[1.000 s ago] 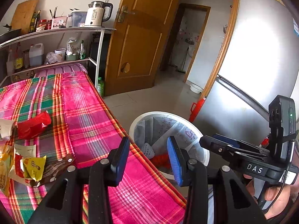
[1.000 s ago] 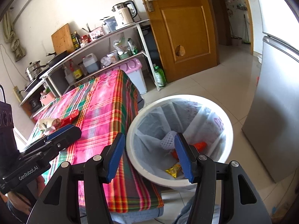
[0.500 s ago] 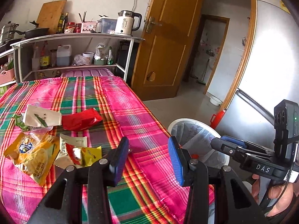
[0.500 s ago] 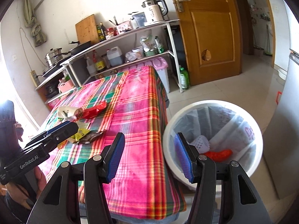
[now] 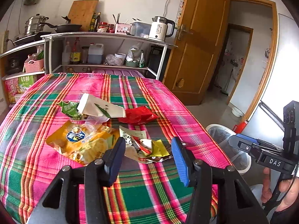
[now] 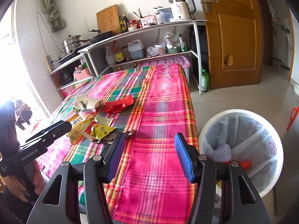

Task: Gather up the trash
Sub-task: 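Move both tools back to the remaining wrappers on the table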

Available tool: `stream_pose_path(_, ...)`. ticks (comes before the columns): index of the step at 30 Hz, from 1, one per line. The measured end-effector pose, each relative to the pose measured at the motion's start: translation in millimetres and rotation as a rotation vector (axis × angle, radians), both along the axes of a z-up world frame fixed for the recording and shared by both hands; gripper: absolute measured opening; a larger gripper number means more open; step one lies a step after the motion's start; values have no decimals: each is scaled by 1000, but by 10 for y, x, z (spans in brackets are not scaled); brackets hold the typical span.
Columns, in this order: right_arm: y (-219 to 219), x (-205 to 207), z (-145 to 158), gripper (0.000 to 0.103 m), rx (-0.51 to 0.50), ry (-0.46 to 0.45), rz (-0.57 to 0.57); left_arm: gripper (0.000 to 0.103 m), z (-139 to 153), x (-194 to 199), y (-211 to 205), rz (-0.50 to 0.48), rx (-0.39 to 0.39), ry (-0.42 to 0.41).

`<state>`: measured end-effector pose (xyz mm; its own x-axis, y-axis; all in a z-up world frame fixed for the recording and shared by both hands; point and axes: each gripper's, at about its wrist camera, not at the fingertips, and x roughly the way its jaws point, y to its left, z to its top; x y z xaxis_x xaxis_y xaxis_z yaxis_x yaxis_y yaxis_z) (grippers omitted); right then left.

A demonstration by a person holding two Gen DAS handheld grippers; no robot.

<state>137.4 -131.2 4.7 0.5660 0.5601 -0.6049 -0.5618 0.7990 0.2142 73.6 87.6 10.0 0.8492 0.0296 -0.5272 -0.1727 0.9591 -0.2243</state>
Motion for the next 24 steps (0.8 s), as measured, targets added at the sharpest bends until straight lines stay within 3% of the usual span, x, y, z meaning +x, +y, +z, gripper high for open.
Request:
stream_pose_path(14, 577, 15, -55, 56, -39, -12, 129, 62, -180, -247, 680, 182, -38, 44)
stream_pose_path(24, 846, 59, -122, 56, -65, -3, 191, 66, -470, -159, 916, 210, -213, 138)
